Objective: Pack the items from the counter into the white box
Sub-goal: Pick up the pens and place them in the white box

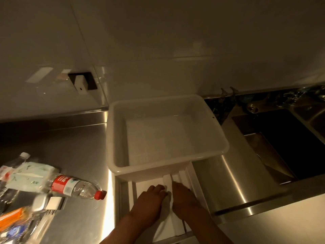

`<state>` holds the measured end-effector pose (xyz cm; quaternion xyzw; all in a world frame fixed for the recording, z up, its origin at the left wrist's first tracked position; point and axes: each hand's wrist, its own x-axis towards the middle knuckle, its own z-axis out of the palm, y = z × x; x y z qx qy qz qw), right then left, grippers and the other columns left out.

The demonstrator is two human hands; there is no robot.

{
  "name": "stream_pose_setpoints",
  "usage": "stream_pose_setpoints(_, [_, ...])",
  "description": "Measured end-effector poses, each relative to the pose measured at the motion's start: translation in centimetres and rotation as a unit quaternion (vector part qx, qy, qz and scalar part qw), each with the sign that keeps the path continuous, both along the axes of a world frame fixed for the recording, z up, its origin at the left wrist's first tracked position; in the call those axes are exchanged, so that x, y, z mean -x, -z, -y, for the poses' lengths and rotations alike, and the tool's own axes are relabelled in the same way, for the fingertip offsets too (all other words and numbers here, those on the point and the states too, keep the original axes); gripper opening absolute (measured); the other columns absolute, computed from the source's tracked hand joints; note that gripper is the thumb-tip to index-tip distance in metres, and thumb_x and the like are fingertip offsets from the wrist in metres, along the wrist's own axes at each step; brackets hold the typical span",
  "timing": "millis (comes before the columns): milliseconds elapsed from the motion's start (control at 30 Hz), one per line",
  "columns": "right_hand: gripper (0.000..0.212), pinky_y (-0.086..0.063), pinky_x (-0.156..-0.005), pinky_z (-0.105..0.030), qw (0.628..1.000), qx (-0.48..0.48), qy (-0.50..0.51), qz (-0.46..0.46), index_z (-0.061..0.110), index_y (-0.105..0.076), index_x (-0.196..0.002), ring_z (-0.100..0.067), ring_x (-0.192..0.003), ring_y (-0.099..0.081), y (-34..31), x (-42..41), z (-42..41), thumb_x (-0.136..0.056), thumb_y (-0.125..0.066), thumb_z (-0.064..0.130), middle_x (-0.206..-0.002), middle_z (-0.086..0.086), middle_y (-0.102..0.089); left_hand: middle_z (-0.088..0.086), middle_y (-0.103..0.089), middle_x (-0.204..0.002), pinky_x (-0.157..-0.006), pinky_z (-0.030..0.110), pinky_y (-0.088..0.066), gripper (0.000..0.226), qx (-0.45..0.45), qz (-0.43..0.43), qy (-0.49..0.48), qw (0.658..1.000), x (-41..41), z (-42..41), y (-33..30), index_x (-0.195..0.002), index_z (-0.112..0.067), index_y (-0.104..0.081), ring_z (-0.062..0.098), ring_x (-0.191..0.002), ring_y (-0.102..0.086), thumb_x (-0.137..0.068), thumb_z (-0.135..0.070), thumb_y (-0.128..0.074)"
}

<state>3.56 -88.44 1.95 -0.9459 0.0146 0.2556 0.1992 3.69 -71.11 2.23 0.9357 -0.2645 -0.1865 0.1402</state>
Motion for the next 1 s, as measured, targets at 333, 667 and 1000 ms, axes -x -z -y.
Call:
stream_pose_setpoints(333, [0.087,-0.052,-0.099,-0.035,0.997,0.040,-0.038,0.055,0.022,-0.012,-0.158,-0.020,-0.121,-0.058,0.7,-0.6,-0.7,-0.087,-0.062,0.011,-0.145,-0.003,-0.051,0.001,-0.053,-0.139,-0.102,0.043,-0.040,0.050,-0.030,0.065,0.011,0.997,0.9,-3.3,-2.2,-0.136,-0.023,-0.057,0.025,-0.123,-0.046,-0.088,-0.008,-0.050])
stream_pose_setpoints(667, [0.048,-0.045,-0.105,-0.033,0.989,0.031,-0.060,0.131,0.024,-0.047,-0.140,-0.018,-0.126,-0.051,-3.7,-1.2,-2.1,-0.094,-0.053,0.017,-0.142,0.004,-0.051,-0.008,-0.056,-0.136,-0.111,0.033,-0.036,0.044,0.034,0.065,-0.038,0.997,0.9,-4.6,-3.3,-0.133,-0.031,-0.059,0.013,-0.126,-0.047,-0.093,-0.013,-0.051])
stream_pose_setpoints(1000, [0.037,-0.048,-0.093,-0.027,0.933,-0.207,-0.161,0.248,0.022,-0.063,-0.118,-0.007,-0.110,-0.055,-10.1,-3.4,-13.2,-0.087,-0.047,0.011,-0.122,0.014,-0.054,-0.014,-0.064,-0.112,-0.087,0.026,-0.049,0.036,0.116,0.172,-0.189,0.960,2.1,-13.4,-8.6,-0.113,-0.032,-0.067,0.009,-0.103,-0.056,-0.082,-0.016,-0.060])
